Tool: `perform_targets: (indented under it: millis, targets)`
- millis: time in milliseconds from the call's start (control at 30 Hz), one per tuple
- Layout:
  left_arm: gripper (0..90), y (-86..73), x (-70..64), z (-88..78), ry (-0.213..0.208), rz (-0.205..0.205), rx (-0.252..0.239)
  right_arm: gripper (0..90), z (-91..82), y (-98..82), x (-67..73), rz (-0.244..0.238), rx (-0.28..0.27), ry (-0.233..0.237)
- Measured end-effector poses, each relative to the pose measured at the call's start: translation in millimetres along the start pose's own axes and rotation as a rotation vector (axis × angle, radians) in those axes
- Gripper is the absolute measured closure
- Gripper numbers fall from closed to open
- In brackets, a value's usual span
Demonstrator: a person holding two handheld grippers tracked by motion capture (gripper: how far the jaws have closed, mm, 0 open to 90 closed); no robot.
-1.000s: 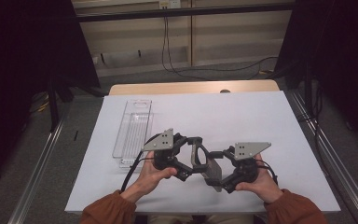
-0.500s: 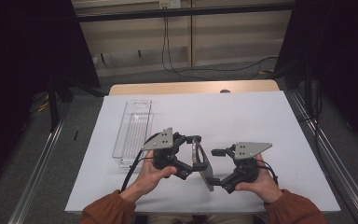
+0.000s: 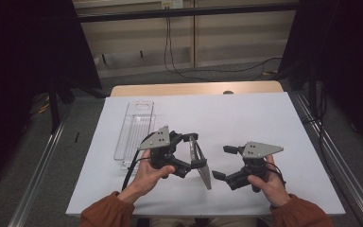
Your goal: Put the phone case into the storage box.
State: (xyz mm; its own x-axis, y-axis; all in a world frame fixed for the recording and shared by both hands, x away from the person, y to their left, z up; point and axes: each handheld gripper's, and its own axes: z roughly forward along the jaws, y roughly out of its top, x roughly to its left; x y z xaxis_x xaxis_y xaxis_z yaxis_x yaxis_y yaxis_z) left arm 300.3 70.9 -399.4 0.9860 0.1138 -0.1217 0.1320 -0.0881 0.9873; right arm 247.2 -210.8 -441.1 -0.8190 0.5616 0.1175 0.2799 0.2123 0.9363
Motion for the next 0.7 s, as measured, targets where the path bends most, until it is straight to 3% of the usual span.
perform_targets:
  millis: [67, 100, 133, 200, 433, 700]
  targets:
    - [12.1, 2.3, 0.5, -3.4, -0.005, -0.002, 0.013, 1.6, -2.7, -1.7, -1.2, 0.010, -0.009, -0.023]
    - [12.1, 2.8, 0.0, -3.7, 0.023, -0.002, -0.002, 1.6, -3.8, -2.2, -1.9, 0.011, -0.014, -0.029]
    - [12.1, 3.2, 0.2, -4.0, 0.016, -0.015, -0.016, 1.6, -5.0, -2.5, -2.8, 0.013, -0.015, -0.041]
    - [12.1, 4.3, 1.3, -6.8, 0.042, -0.006, 0.003, 2.2, -7.7, -4.0, -4.0, 0.024, -0.023, -0.069]
    - [12.0, 6.0, 4.6, -12.3, 0.070, -0.026, -0.004, 1.9, -15.2, -10.5, -6.4, 0.046, -0.029, -0.140]
    - [12.0, 9.4, 7.6, -20.3, 0.102, -0.021, -0.007, 1.7, -32.0, -18.7, -10.0, 0.061, -0.073, -0.226]
